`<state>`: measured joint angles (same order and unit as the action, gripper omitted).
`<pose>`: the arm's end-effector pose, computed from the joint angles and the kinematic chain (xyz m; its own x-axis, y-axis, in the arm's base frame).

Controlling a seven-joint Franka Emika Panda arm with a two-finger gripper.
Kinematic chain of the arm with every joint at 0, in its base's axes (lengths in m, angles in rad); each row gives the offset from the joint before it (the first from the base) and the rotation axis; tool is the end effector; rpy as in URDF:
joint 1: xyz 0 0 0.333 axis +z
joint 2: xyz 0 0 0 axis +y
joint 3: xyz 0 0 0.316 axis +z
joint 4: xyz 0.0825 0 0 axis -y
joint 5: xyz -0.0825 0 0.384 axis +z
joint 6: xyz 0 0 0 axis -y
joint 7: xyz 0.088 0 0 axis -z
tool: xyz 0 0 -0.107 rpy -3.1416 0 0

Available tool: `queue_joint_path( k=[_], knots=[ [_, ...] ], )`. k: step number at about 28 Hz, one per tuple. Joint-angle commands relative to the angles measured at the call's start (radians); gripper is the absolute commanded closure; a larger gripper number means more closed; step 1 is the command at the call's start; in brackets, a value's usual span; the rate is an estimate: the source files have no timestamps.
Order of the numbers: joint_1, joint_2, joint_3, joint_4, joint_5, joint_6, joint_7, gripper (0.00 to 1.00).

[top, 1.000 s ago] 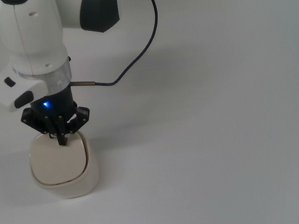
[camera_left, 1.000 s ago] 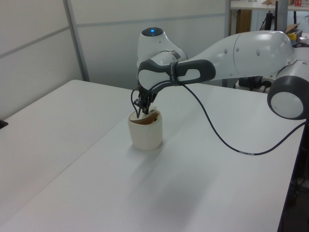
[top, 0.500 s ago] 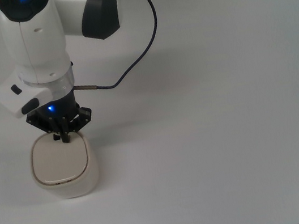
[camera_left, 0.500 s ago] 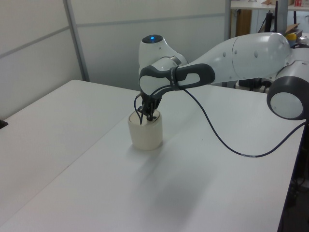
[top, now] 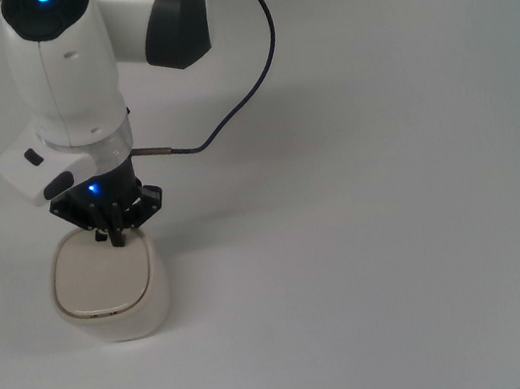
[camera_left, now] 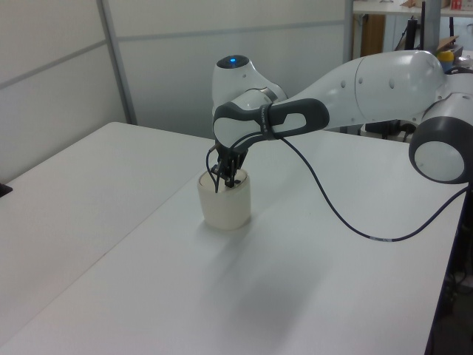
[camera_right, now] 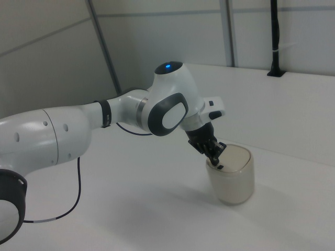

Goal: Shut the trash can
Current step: 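Press the gripper down on the lid to seat it shut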

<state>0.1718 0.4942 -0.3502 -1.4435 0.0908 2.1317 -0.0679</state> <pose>0.7111 -0.0779 0.4398 0.9733 -0.0808 0.2150 -0.1026 -0.9904 0.0926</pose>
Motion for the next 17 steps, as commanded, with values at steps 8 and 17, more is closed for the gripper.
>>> queue_joint_path(
  k=[8, 17],
  knots=[
    [0.000, -0.005, 0.025, 0.012, -0.003, -0.016, 0.089, 0.55],
    [0.002, -0.023, 0.016, 0.040, -0.014, -0.013, 0.118, 0.00]
  ],
)
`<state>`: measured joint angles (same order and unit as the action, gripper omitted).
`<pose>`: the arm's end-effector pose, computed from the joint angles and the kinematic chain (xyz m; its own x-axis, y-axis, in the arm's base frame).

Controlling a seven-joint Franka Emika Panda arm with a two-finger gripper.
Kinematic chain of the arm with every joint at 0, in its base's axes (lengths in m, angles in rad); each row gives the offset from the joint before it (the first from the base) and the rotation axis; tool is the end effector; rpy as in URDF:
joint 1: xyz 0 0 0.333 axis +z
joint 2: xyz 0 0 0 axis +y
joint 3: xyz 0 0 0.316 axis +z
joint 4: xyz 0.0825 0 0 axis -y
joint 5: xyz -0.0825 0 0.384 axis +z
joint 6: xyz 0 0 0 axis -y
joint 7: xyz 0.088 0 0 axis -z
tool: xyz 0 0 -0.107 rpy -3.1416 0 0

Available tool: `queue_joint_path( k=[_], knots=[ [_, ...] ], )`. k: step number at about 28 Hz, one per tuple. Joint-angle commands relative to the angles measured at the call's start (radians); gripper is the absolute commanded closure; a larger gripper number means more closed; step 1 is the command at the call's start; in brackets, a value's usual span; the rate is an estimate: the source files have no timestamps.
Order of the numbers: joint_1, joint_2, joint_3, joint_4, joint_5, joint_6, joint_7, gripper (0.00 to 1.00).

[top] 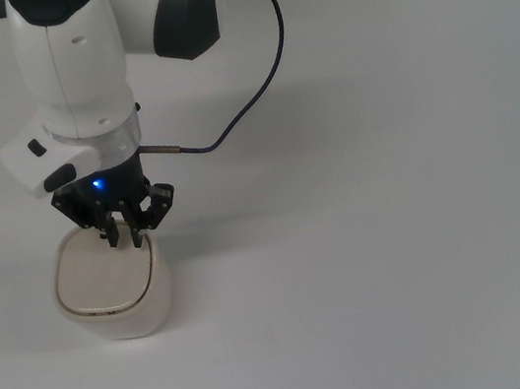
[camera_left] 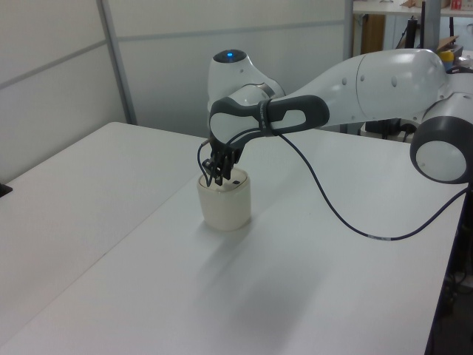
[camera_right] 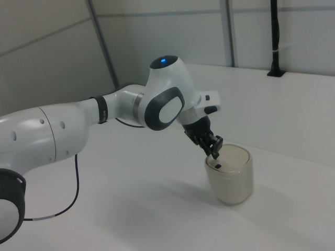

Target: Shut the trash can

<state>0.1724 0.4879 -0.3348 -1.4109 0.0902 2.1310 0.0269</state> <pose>0.7159 -0.0667 0.4588 0.9537 -0.1564 0.2568 -0.1776 -0.9822 0.0616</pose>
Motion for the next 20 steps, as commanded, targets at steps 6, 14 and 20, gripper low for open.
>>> queue_joint_path(
  k=[6, 14, 20],
  knots=[
    [-0.001, -0.055, -0.004, 0.009, -0.021, -0.023, 0.021, 0.00],
    [-0.001, -0.141, -0.004, 0.009, -0.059, -0.249, 0.007, 0.00],
    [-0.001, -0.177, -0.006, 0.009, -0.063, -0.413, -0.028, 0.00]
  ],
)
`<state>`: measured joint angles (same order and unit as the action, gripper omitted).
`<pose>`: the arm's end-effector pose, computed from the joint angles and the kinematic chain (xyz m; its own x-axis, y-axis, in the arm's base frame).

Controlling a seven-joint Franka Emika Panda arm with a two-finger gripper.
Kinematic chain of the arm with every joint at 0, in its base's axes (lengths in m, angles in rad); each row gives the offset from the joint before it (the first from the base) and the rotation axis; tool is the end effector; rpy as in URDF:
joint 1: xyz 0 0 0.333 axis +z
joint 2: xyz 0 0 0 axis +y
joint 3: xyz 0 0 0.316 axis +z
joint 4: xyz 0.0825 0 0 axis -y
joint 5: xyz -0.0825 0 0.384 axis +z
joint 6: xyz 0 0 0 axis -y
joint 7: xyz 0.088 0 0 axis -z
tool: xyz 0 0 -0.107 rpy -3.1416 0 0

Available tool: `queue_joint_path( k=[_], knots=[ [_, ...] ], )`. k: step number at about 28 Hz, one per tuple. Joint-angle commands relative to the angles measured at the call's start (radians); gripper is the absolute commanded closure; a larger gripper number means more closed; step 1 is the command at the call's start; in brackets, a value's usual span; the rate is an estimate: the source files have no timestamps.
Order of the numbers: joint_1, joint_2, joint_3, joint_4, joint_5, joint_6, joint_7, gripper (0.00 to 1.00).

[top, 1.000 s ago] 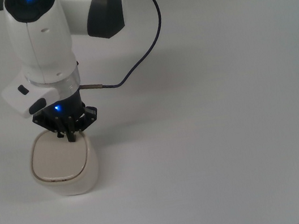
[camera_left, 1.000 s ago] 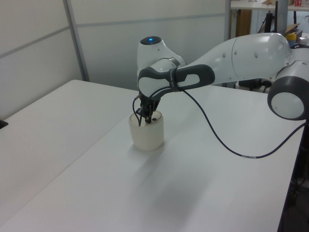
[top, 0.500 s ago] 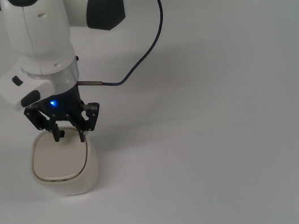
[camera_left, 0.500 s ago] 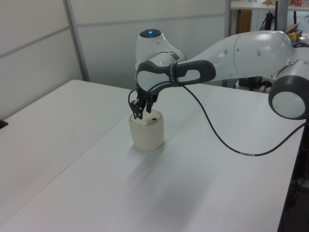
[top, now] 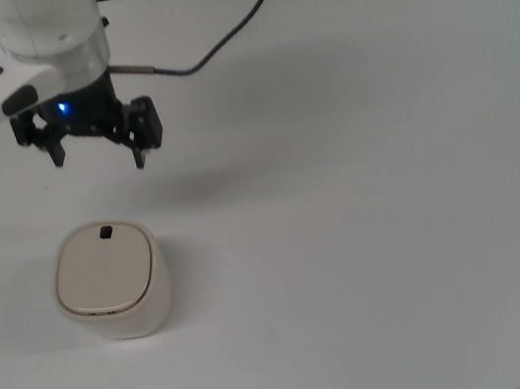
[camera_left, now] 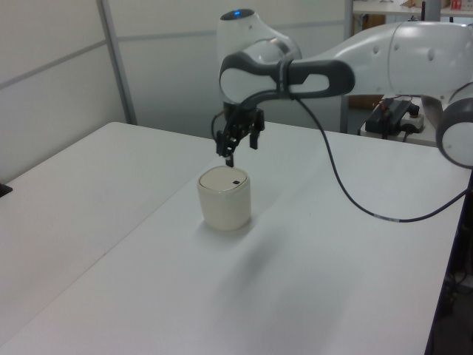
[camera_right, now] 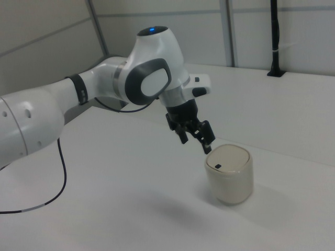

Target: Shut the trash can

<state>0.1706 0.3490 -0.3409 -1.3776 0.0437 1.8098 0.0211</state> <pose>0.6671 -0.0744 0.5352 0.9801 -0.1693 0.1034 -0.1768 -0.9818 0.0691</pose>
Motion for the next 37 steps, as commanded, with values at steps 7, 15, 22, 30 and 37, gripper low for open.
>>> queue_joint_path(
  k=[7, 15, 22, 30, 37],
  knots=[
    [0.001, -0.054, 0.000, -0.024, -0.056, -0.190, -0.023, 0.00],
    [0.001, -0.065, -0.020, -0.024, -0.067, -0.190, -0.026, 0.00],
    [0.001, -0.062, -0.018, -0.026, -0.065, -0.188, -0.026, 0.00],
    [0.001, -0.061, -0.018, -0.026, -0.065, -0.185, -0.027, 0.00],
    [0.001, -0.062, -0.018, -0.028, -0.064, -0.185, -0.020, 0.00]
  ],
)
